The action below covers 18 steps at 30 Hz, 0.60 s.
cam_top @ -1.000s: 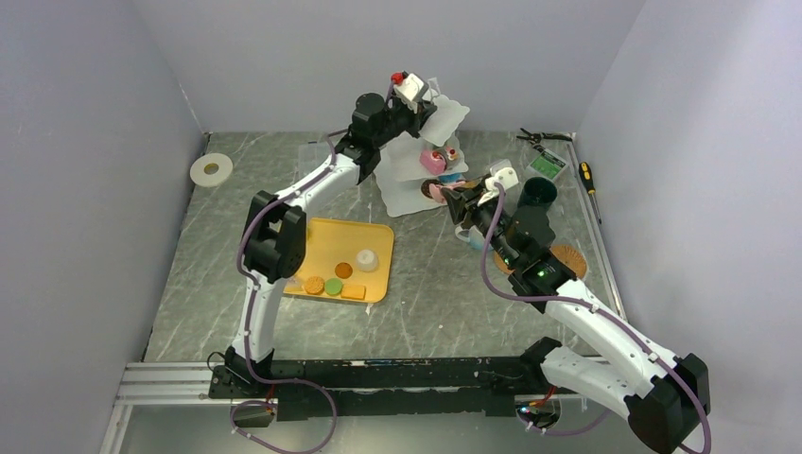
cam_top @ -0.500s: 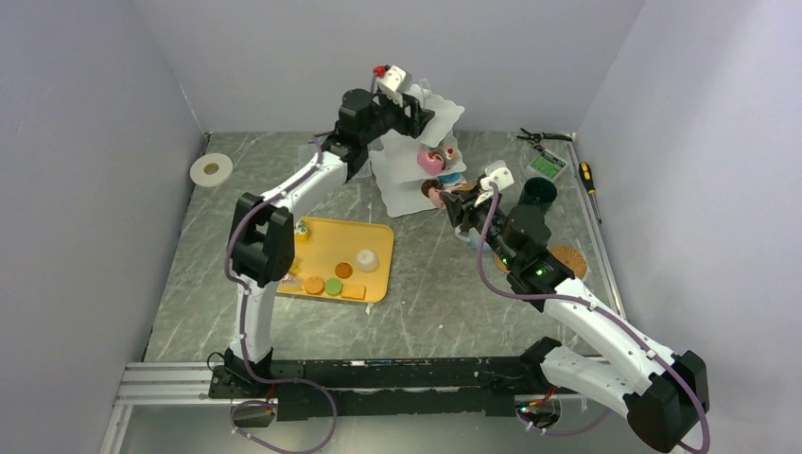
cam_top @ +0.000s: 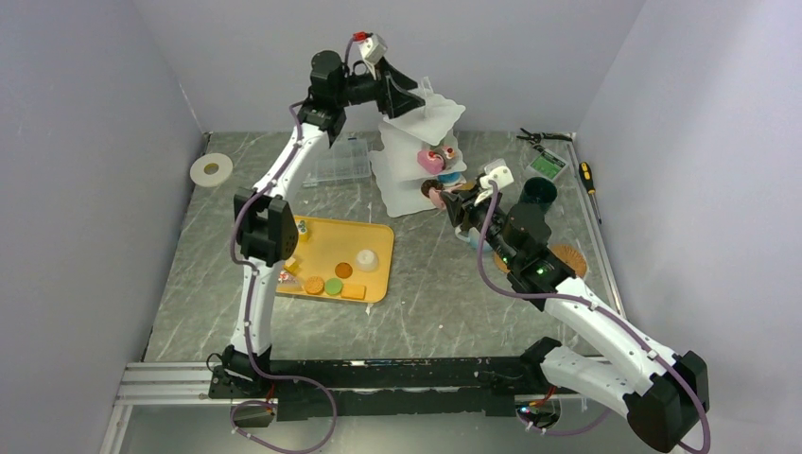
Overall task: Serve the afternoon tea
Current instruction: Adjust the desert table at the center of the board.
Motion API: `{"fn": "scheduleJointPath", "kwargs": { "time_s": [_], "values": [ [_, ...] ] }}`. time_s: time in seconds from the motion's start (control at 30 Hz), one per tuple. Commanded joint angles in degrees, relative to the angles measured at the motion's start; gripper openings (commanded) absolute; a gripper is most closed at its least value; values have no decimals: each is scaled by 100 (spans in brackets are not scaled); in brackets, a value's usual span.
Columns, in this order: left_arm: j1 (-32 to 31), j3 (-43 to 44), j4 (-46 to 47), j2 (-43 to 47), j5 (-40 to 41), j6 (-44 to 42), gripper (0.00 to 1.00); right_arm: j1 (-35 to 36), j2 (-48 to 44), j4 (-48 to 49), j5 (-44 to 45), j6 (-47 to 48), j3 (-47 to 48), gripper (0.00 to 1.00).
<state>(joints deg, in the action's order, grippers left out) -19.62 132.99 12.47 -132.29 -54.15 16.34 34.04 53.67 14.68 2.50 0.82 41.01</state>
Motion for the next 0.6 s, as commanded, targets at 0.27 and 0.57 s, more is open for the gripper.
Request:
{"fn": "scheduleJointPath", "kwargs": {
  "time_s": [0.27,0.57],
  "values": [
    [-59,763,-173,-732,-1104,398,67,-16,-85,84,-21,23,404,42],
    [-49,1043,193,-1044,-1257,535,73,-20,-59,101,-92,41,417,41]
  ]
}}
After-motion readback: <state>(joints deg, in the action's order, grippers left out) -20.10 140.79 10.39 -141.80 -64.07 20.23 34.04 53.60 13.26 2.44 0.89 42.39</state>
